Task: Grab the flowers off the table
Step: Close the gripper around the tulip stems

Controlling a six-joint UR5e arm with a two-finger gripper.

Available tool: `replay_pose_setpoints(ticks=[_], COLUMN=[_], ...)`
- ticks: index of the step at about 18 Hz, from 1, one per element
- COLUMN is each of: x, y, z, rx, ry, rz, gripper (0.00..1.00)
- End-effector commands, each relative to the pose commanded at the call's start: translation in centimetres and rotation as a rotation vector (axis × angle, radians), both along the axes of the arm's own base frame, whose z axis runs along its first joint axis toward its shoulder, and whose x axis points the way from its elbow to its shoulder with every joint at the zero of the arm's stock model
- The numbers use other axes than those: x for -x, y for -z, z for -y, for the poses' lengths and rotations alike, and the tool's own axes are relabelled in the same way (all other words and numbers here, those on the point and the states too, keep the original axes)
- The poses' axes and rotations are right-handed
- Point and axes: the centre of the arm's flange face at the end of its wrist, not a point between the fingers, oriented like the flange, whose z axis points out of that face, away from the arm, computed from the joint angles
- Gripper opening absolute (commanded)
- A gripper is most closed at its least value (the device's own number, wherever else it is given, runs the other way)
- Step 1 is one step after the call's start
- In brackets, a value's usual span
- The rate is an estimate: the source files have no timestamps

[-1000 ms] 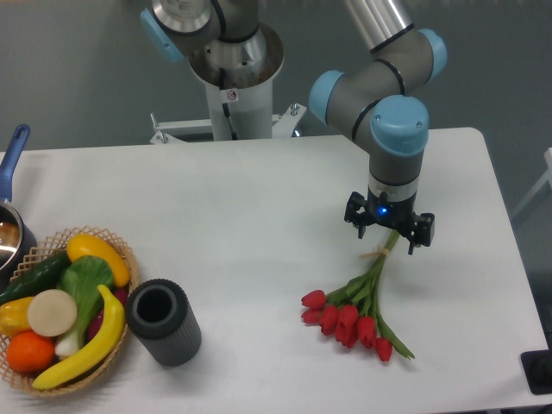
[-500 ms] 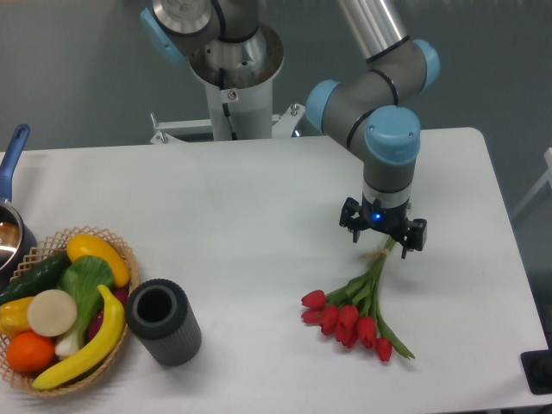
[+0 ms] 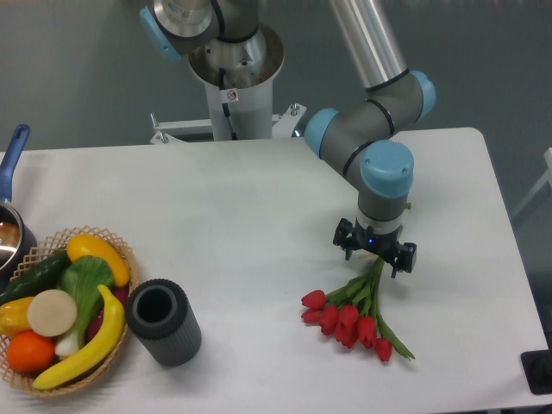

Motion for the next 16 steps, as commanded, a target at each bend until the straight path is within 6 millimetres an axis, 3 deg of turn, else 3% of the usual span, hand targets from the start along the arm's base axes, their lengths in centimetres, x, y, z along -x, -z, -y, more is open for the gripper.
replay_pose_setpoints(ticks=[12, 14, 16], x=[0.0, 0.06, -0.27], y=[0.38, 0.79, 1.01], z=[-0.03, -0.07, -0.55], rx=[0.0, 0.003, 0.002], ry=[0.002, 0.0, -0.005], rz=[0.007, 0.012, 0.017], gripper=[0.91, 0.83, 0.62])
